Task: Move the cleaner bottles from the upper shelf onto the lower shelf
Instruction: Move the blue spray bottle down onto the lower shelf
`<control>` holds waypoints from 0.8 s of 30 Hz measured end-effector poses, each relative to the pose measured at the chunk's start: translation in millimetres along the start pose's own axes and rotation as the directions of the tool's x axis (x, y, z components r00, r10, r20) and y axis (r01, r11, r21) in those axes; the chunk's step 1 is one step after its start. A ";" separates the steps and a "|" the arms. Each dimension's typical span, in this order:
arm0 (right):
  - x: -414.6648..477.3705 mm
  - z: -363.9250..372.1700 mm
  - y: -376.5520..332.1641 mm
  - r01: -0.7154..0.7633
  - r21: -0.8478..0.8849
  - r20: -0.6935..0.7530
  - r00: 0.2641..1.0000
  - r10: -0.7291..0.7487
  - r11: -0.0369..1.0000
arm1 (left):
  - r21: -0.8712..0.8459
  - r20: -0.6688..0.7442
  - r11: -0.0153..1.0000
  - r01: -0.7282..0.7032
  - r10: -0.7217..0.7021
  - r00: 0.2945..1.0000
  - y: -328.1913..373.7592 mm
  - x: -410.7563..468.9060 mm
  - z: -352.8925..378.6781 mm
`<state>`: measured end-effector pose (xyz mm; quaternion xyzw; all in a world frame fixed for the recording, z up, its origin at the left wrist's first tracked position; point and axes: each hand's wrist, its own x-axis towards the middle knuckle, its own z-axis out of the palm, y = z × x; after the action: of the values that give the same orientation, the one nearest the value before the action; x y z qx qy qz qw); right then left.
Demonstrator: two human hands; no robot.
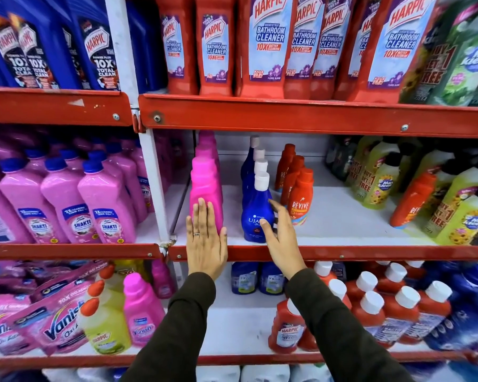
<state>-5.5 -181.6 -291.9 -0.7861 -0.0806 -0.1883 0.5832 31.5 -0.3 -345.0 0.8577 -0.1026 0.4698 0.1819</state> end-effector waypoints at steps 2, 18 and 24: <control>-1.6 -2.1 -1.0 0.008 0.006 0.007 1.000 -0.008 1.000 | -0.028 0.006 0.999 -0.024 0.024 1.000 10.2 1.5 -2.8; 13.8 -130.5 19.9 0.051 -0.378 -0.428 0.876 -0.223 0.924 | -0.083 0.030 0.995 -0.058 0.061 0.998 102.3 4.5 33.5; 49.5 -223.9 32.5 -0.185 -0.324 -0.682 0.725 -0.093 0.928 | -0.070 0.039 0.997 -0.013 0.016 0.999 102.4 1.1 44.4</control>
<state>5.9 -408.3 -245.7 -0.7570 0.1976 -0.4625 0.4171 30.7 -111.9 -343.8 0.8592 -0.1286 0.4503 0.2062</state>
